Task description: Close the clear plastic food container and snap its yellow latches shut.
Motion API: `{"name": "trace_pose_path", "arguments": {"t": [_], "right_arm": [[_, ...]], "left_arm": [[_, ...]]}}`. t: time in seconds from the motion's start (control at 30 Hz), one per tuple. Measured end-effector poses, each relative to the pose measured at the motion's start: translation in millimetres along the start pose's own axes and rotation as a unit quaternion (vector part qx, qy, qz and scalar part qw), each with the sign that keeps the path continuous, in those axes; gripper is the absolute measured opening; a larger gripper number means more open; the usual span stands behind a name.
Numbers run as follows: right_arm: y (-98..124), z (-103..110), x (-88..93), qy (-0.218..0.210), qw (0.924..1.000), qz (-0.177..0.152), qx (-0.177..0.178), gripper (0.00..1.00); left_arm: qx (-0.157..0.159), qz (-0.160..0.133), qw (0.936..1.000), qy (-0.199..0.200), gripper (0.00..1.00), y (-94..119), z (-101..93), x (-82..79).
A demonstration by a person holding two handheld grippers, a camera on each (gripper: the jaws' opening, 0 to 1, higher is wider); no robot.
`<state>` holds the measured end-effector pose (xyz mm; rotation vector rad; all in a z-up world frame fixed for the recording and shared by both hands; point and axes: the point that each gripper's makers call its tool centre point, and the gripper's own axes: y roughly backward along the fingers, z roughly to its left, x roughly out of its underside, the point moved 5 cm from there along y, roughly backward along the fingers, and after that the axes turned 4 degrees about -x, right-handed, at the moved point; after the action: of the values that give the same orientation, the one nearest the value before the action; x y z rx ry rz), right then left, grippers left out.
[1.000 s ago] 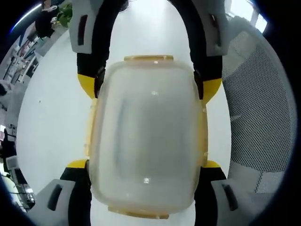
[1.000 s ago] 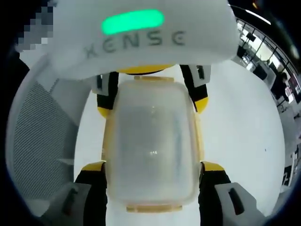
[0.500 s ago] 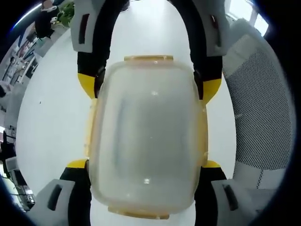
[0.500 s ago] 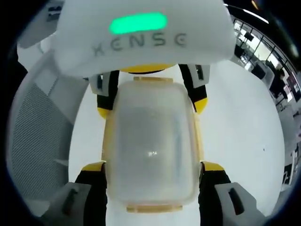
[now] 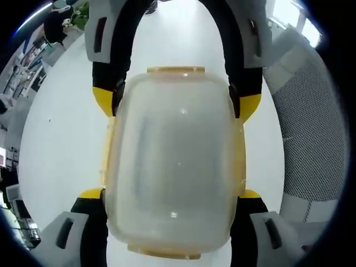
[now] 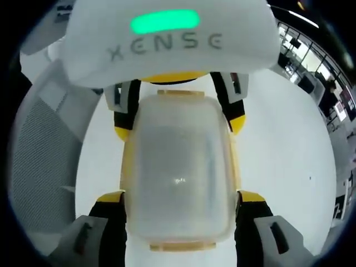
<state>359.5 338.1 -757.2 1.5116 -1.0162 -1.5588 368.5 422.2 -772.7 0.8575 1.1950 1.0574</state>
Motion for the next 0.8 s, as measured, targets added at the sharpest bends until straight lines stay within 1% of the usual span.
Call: {"name": "trace_pose_path", "arguments": {"t": [0.8], "right_arm": [[2.7,-18.9,2.7,-0.002,1.0,-0.004,0.003,0.81]], "left_arm": [[0.003,-0.004,1.0,0.001,0.94,-4.0,18.7,-4.1]]}}
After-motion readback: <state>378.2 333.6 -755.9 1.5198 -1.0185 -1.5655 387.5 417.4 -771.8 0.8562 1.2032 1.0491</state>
